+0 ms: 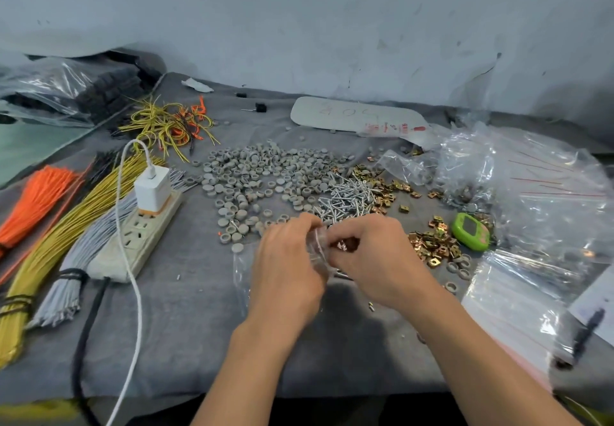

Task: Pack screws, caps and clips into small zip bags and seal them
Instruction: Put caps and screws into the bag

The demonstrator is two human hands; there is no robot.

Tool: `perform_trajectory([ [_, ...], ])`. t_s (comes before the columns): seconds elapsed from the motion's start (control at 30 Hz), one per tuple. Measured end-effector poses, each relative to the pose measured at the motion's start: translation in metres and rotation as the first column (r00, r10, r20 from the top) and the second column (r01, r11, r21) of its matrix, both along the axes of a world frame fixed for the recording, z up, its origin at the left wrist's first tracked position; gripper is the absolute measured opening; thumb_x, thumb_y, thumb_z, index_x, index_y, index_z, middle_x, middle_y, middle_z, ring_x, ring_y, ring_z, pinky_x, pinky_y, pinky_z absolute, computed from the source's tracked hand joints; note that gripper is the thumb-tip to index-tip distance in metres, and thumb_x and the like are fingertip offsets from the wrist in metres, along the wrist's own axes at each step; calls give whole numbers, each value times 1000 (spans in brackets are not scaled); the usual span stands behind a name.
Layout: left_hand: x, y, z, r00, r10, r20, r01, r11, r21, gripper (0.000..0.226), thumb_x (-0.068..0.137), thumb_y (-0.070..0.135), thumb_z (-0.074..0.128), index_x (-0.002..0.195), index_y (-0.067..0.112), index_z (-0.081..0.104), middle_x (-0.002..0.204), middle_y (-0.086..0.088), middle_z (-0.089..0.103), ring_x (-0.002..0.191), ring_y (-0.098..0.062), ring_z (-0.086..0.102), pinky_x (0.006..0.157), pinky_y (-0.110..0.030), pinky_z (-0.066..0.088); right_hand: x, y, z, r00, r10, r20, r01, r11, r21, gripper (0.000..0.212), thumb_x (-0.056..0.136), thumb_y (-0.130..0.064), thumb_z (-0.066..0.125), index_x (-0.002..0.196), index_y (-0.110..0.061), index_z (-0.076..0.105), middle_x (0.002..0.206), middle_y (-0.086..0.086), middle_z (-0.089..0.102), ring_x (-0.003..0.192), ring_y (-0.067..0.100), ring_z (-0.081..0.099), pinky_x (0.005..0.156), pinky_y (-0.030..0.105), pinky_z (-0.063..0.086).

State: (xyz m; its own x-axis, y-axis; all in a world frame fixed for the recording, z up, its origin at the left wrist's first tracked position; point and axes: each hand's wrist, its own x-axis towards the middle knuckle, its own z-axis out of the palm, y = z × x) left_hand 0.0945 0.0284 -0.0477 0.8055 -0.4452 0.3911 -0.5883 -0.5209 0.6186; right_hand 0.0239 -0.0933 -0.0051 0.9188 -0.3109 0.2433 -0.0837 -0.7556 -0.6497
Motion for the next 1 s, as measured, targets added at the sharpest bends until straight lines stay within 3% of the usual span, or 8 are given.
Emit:
perform_trajectory([
  [0.17,4,-1,10,995,-17,-99,9,996,-87,40,74,12,71,95,40,52,78,16,54,83,-15,50,64,-29,27,29,6,11,981,165,-107,-159,985,58,39,84,-4,65,55,-30,63,55,-13,57,53,0,50,56,12,36],
  [0.3,9,5,19,995,12,-98,-24,992,-124,37,77,14,67,98,41,53,82,13,60,87,-19,54,66,-32,34,40,4,12,954,285,-89,-271,952,142,37,90,-3,61,63,-28,69,62,-13,63,57,0,53,60,17,41],
  [0.43,21,12,27,980,131,-148,-158,969,-191,38,75,25,81,95,41,54,87,14,67,81,-5,60,67,-21,43,44,-17,4,989,-1,147,-80,835,544,31,88,-3,63,78,-25,82,73,-1,78,46,7,53,47,20,45],
  [0.5,28,17,29,970,173,-170,-210,952,-224,41,71,22,83,93,41,54,85,19,67,79,0,60,63,-6,38,52,-31,-6,997,-77,22,62,920,388,31,91,-5,66,82,-30,82,77,-10,78,58,5,65,56,18,53],
  [0.6,30,22,32,963,208,-172,-245,942,-231,45,69,19,84,96,39,55,85,22,67,80,0,62,65,-1,37,61,-38,-23,977,-43,-209,49,999,24,27,97,-14,65,104,-35,80,95,-21,75,82,-2,66,74,10,49],
  [0.77,32,29,33,956,228,-183,-270,930,-250,43,72,24,86,95,42,54,83,25,69,86,12,58,64,-1,37,70,-19,-37,974,20,-224,-101,929,-355,35,94,-40,68,128,-38,67,126,-6,68,123,22,50,110,41,36],
  [0.87,35,35,32,957,228,-182,-274,917,-291,46,71,19,88,96,41,57,89,31,68,85,9,63,74,-7,44,67,-10,-40,983,13,-186,-92,901,-423,36,93,-42,67,128,-35,62,124,-6,68,118,22,49,107,42,30],
  [1.0,38,44,32,941,135,-310,-267,859,-437,47,72,-1,86,103,28,64,93,8,76,90,-10,72,86,-39,57,58,-6,-41,987,46,-155,-109,901,-421,22,94,-30,64,115,-30,57,115,-5,67,107,21,50,98,39,31],
])
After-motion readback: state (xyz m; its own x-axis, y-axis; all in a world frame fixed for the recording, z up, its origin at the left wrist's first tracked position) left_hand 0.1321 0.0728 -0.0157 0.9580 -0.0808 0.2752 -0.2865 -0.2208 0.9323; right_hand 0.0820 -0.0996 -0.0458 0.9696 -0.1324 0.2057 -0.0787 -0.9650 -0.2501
